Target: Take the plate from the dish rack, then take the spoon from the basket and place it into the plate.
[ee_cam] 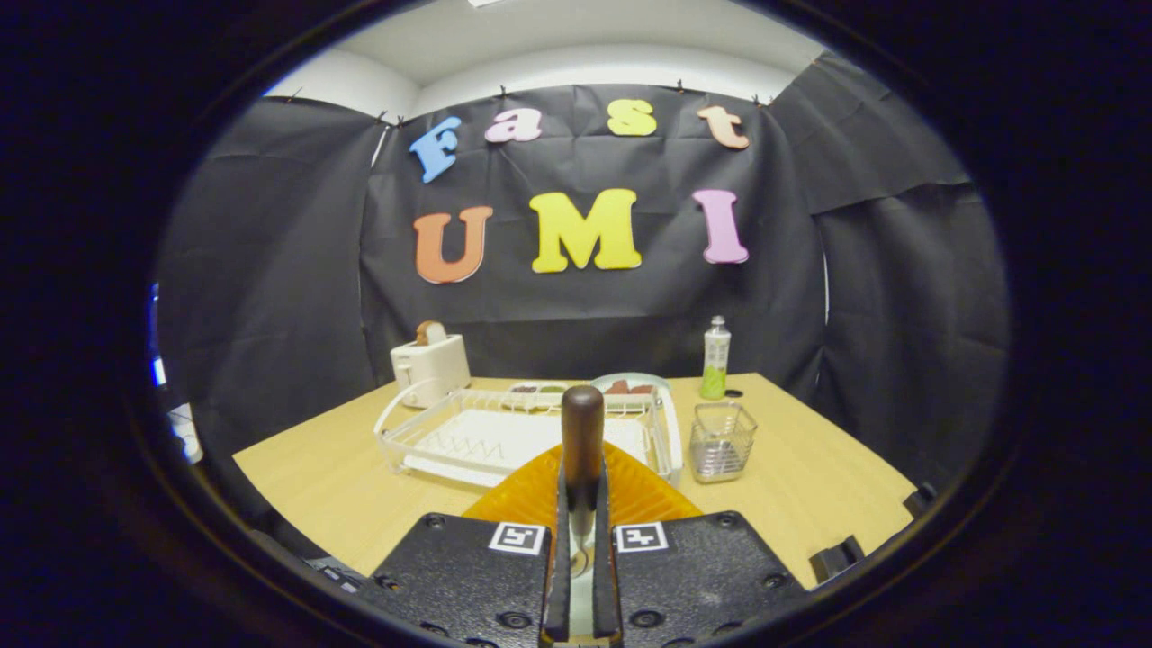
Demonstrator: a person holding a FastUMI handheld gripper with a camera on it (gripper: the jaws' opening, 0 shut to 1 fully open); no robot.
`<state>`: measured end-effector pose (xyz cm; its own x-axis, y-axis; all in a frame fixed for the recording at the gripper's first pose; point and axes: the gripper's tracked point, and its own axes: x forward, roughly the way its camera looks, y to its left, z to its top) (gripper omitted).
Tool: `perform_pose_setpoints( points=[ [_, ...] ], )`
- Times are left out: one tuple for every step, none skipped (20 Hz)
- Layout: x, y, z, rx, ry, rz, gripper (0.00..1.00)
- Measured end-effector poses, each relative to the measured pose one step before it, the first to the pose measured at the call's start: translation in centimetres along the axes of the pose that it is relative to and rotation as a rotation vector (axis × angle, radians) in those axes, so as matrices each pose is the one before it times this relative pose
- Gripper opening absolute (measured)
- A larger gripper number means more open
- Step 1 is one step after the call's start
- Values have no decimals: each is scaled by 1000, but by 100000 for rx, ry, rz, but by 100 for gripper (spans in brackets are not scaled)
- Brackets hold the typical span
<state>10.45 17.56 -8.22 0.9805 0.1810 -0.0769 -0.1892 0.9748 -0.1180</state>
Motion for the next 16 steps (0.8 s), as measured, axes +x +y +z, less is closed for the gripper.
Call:
perform_pose_setpoints(
  points=[
    [328, 282, -783, -1199, 1084, -681, 15],
    [283, 299, -699, -1163, 1098, -644, 15],
    [289, 477, -551, -886, 847, 164, 15],
    [288, 412, -273, -201, 551, 196, 15],
    [183, 189, -280, 165, 433, 322, 16],
    [252, 132, -251, 245, 628, 390, 16],
    [170, 246, -245, 353, 780, 418, 16],
    [201, 242, -289, -60, 1043, 510, 16],
    [247, 77, -276, -347, 1168, 480, 16],
    [111, -91, 54, -854, -592, -375, 16],
    [52, -358, -68, -727, 483, -1421, 17],
    [234, -471, 26, -114, 7, -1451, 18],
    [-485, -435, -39, 366, 228, -1860, 19],
    [-107, -301, 123, 1347, -16, -772, 20],
    [95, 39, 208, 1679, -542, -58, 21],
    [-118, -229, 305, 714, -641, -649, 22]
  ],
)
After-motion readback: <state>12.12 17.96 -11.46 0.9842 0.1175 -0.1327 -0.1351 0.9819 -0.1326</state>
